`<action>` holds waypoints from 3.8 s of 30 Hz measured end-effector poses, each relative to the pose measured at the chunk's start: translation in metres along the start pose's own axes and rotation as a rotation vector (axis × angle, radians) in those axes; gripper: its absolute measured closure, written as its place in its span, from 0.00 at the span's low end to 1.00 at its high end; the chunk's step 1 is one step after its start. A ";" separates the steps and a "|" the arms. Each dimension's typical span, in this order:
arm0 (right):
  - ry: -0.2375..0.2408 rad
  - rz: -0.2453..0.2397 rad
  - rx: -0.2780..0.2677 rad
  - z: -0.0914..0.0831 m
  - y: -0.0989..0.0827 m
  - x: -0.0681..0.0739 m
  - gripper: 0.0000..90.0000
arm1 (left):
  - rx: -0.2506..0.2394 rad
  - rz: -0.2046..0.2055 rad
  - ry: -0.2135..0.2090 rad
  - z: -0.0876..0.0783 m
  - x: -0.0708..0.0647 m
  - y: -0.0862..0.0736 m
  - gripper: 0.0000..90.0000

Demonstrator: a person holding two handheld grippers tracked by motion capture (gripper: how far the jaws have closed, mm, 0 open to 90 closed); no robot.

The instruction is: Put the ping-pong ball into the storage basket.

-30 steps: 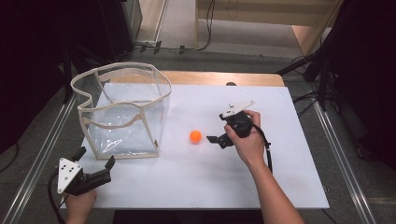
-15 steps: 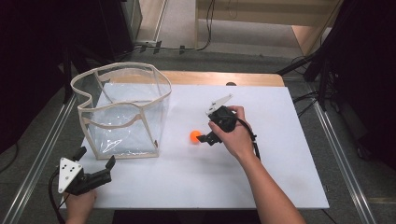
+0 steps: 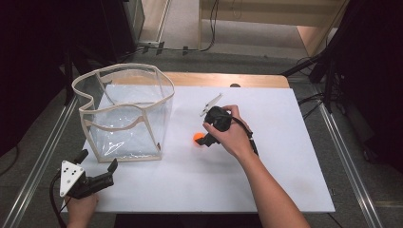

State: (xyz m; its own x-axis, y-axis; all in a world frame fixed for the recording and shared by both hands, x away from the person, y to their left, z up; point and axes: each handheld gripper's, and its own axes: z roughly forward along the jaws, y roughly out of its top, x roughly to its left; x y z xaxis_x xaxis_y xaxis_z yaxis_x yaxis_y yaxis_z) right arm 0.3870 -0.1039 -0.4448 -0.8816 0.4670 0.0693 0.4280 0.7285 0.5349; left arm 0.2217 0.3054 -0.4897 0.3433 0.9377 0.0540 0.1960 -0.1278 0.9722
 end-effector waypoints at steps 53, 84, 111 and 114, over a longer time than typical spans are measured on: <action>-0.030 -0.088 0.229 0.014 0.034 0.003 0.53 | 0.000 0.007 -0.008 0.000 0.000 0.000 0.00; 0.008 -0.117 0.195 -0.028 0.061 0.004 0.53 | 0.000 0.009 -0.008 0.000 -0.001 0.000 0.00; 0.037 -0.142 0.189 -0.055 0.087 0.005 0.53 | 0.000 0.007 -0.013 0.000 -0.001 0.000 0.00; 0.040 -0.144 0.184 -0.059 0.091 0.005 0.53 | 0.000 0.007 -0.012 0.000 -0.001 0.000 0.00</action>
State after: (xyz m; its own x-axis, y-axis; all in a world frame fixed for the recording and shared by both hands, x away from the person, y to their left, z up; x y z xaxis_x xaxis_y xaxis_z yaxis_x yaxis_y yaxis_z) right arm 0.4096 -0.0649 -0.3467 -0.9417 0.3342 0.0387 0.3232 0.8668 0.3798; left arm 0.2215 0.3043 -0.4899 0.3560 0.9327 0.0580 0.1932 -0.1342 0.9719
